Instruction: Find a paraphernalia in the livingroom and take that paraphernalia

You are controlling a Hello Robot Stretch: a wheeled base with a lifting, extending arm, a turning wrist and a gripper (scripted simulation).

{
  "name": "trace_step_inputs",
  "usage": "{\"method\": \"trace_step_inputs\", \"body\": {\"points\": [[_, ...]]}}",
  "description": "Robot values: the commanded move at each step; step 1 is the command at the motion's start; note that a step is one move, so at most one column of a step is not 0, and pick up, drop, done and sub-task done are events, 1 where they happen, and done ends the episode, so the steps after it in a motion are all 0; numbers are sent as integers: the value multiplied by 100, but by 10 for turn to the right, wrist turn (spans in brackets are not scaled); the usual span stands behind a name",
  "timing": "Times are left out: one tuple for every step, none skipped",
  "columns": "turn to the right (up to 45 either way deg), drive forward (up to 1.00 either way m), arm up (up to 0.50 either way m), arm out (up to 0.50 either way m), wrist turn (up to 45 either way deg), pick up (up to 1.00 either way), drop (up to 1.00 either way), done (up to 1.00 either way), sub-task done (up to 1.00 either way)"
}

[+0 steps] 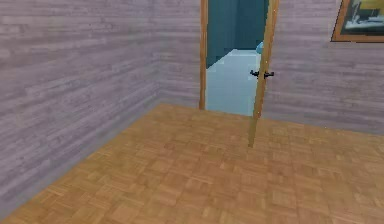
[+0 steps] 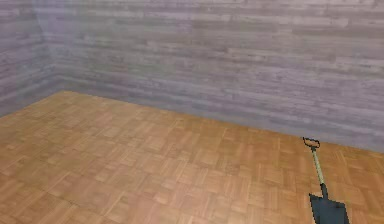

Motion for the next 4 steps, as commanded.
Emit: {"method": "trace_step_inputs", "body": {"points": [[30,0,0,0,0,0,0,0,0],[0,100,0,0,0,0,0,0,0],[0,100,0,0,0,0,0,0,0],[30,0,0,0,0,0,0,0,0]]}}
